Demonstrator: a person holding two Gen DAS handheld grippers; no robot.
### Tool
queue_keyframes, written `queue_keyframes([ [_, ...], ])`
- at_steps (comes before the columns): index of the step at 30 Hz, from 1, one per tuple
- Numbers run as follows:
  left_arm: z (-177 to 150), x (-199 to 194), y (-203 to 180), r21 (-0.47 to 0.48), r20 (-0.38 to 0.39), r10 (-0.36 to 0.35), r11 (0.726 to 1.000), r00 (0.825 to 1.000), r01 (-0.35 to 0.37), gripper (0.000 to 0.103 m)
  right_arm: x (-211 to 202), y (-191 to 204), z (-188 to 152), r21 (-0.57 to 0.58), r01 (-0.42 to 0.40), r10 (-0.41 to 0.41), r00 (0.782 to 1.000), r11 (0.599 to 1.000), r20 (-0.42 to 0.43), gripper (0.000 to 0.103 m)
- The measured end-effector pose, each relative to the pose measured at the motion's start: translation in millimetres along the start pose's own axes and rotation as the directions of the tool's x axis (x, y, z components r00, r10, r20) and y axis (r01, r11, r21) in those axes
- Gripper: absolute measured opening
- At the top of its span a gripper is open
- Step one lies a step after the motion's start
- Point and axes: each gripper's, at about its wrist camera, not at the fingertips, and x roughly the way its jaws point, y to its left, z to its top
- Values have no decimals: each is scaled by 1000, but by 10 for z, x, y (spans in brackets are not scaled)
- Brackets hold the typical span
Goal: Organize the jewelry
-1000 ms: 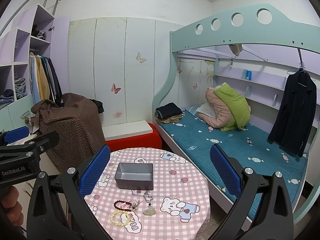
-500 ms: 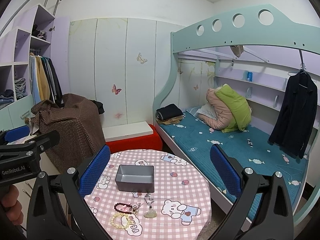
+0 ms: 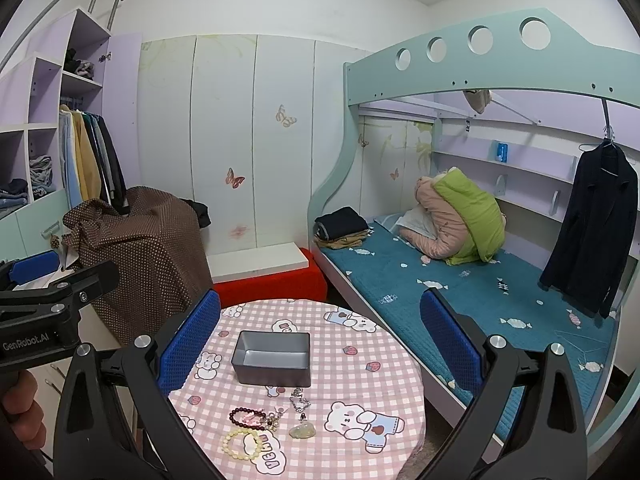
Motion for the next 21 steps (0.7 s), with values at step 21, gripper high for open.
queue_keyframes([
  [21,-9,28,3,-1,-3,2,1000,1000,-2,98,90,1,-99,-8,-7,7,1000,1000,1,96],
])
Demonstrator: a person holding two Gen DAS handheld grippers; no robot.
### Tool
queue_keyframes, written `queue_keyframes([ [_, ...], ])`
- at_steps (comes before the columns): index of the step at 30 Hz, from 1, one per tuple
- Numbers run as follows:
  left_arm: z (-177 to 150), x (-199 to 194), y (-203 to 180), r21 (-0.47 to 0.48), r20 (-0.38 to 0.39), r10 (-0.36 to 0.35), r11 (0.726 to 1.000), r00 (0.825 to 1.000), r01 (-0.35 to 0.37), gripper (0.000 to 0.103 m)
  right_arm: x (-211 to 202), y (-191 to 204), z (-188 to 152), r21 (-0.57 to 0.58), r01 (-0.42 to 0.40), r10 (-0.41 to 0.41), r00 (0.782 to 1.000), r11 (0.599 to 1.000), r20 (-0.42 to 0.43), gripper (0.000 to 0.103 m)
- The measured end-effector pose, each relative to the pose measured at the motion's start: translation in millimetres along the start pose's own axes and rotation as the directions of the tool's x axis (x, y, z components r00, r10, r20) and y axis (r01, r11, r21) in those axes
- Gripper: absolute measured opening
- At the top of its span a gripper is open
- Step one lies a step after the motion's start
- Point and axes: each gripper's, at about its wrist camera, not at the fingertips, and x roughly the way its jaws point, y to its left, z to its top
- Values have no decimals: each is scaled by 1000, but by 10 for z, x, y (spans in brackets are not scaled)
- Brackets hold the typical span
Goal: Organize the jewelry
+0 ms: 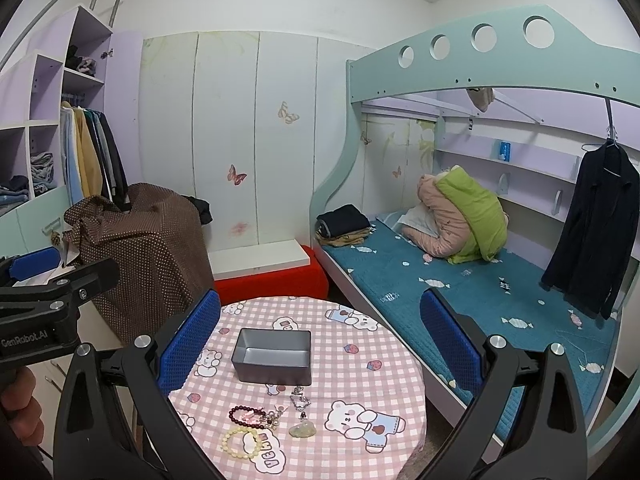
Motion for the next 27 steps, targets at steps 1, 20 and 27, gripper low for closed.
queue_keyframes([
  [1,-1,-1,-3,1,-1,0,1000,1000,0,98,7,3,-4,0,-1,1,1000,1000,0,96],
  [20,-203,225,272,-34,-121,-59,998,991,55,98,96,173,-124,-10,-20,19,995,1000,-101,96],
  [27,-352,298,441,-71,-208,-94,994,974,81,98,98,277,-190,-12,-29,27,985,1000,-169,96],
])
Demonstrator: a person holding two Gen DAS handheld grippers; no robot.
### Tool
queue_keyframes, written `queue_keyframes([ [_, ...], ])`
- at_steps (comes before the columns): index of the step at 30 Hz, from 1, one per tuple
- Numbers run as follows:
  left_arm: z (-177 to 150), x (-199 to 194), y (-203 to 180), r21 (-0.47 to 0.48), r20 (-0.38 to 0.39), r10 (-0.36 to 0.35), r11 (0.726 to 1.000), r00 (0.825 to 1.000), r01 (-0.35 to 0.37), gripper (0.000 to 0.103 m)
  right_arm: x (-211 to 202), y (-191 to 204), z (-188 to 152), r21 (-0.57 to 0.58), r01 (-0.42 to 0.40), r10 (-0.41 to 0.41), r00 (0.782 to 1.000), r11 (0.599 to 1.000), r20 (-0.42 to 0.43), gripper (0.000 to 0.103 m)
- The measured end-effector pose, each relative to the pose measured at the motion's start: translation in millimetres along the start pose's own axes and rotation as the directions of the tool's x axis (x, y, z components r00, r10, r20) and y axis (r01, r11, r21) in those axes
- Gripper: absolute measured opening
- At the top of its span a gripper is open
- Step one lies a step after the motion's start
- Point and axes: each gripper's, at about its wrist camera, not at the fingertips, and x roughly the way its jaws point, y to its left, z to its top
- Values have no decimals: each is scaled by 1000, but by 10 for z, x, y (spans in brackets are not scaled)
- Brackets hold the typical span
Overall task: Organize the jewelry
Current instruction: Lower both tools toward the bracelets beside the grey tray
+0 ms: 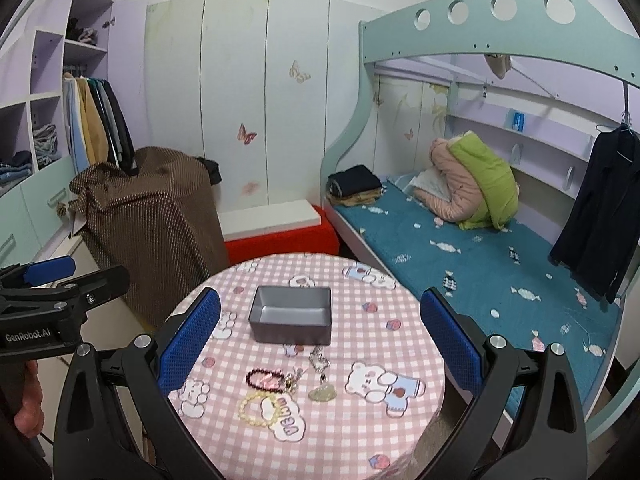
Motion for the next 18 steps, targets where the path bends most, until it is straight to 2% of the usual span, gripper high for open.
queue_keyframes([
  [6,-154,149,81,-15,-108,-1,1000,994,-1,98,43,-14,-79,36,4,-2,999,999,-54,96],
  [11,-310,308,105,-13,-179,-14,1000,984,12,98,82,-68,-172,44,51,-48,997,998,-66,96],
  [16,-406,564,121,-45,-243,-68,997,968,59,98,244,-125,-310,21,72,-70,994,997,-90,96],
  [18,-459,722,134,-61,-285,-90,995,954,76,98,367,-147,-347,5,68,-67,990,998,-125,96],
])
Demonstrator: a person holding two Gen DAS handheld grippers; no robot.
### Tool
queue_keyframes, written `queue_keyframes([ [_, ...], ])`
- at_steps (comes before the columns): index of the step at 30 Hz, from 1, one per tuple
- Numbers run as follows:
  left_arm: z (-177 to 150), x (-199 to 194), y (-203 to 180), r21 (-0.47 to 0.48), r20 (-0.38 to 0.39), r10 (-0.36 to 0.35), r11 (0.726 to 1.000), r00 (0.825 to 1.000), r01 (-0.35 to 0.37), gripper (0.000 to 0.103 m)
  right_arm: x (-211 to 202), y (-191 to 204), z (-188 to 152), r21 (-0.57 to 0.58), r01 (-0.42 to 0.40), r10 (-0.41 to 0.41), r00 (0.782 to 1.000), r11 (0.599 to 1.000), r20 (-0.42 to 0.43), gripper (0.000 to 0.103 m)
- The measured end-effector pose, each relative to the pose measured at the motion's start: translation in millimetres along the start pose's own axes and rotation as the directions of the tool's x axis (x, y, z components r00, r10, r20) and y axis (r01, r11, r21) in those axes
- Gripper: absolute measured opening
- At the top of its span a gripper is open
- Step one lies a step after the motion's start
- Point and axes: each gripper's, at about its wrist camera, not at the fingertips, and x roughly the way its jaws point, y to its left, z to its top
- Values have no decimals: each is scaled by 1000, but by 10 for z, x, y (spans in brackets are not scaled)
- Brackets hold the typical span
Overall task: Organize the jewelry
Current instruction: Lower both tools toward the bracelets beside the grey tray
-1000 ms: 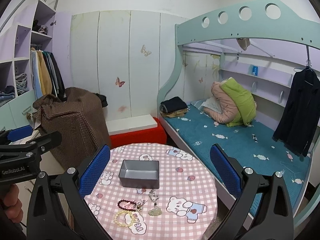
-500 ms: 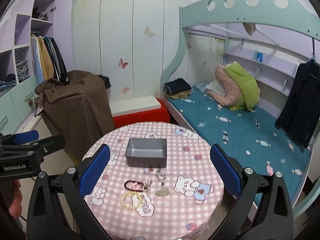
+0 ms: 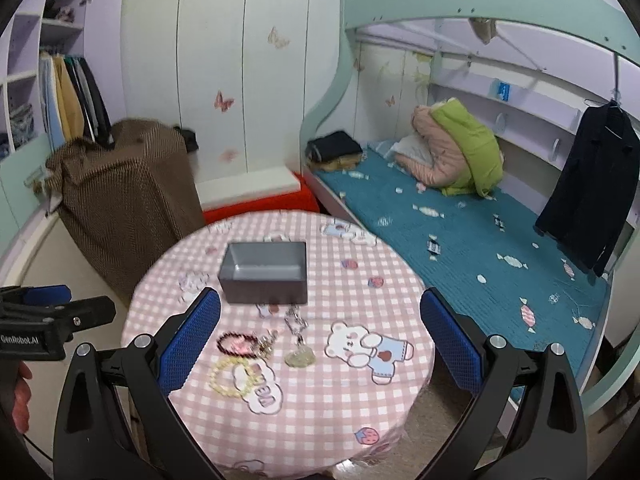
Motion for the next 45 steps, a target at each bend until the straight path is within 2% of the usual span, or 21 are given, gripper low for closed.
queue_keyframes([
  [7,-28,679,22,-33,-155,47,998,987,-52,98,502,-115,-68,-32,-26,22,991,999,-135,96],
  [10,-53,964,45,-54,-214,60,996,975,-73,98,783,-215,-106,-10,-79,75,975,997,-209,96],
  [13,-94,1241,67,-69,-271,95,991,958,-118,98,1068,-283,-150,-12,-91,85,957,996,-279,96],
  [19,-245,1746,96,-57,-373,188,973,908,-225,97,1497,-430,-196,9,-167,159,920,986,-359,96],
  [21,-273,1869,103,-62,-394,196,969,898,-239,87,1625,-441,-207,2,-191,178,908,982,-380,96],
  [22,-286,1913,107,-66,-407,199,967,892,-246,73,1675,-443,-207,-2,-204,187,904,979,-385,96],
  [23,-309,1985,122,-70,-433,204,963,878,-259,70,1707,-443,-212,-7,-214,194,900,977,-389,96],
  [24,-324,2022,133,-77,-444,206,961,872,-266,70,1773,-435,-216,-19,-230,203,895,973,-396,96],
  [28,-367,2140,184,-116,-481,193,953,855,-280,60,1955,-397,-210,-45,-273,229,876,961,-424,96],
  [33,-334,2241,161,-108,-492,245,935,835,-338,48,2094,-367,-171,-76,-333,270,861,940,-430,96],
  [37,-289,2280,82,-96,-501,258,932,826,-350,11,2177,-337,-153,-80,-382,312,842,921,-439,96],
  [38,-284,2288,90,-100,-507,262,929,821,-358,10,2191,-316,-149,-82,-399,325,836,913,-442,96],
  [41,-218,2263,46,-155,-523,227,923,822,-353,9,2223,-203,-131,-112,-456,366,818,883,-445,94],
  [44,-129,2182,163,-236,-500,185,911,846,-338,9,2235,-77,-123,-124,-519,418,790,846,-449,84],
  [45,-97,2135,178,-247,-488,182,909,853,-336,9,2255,-19,-131,-124,-549,443,771,827,-458,79],
])
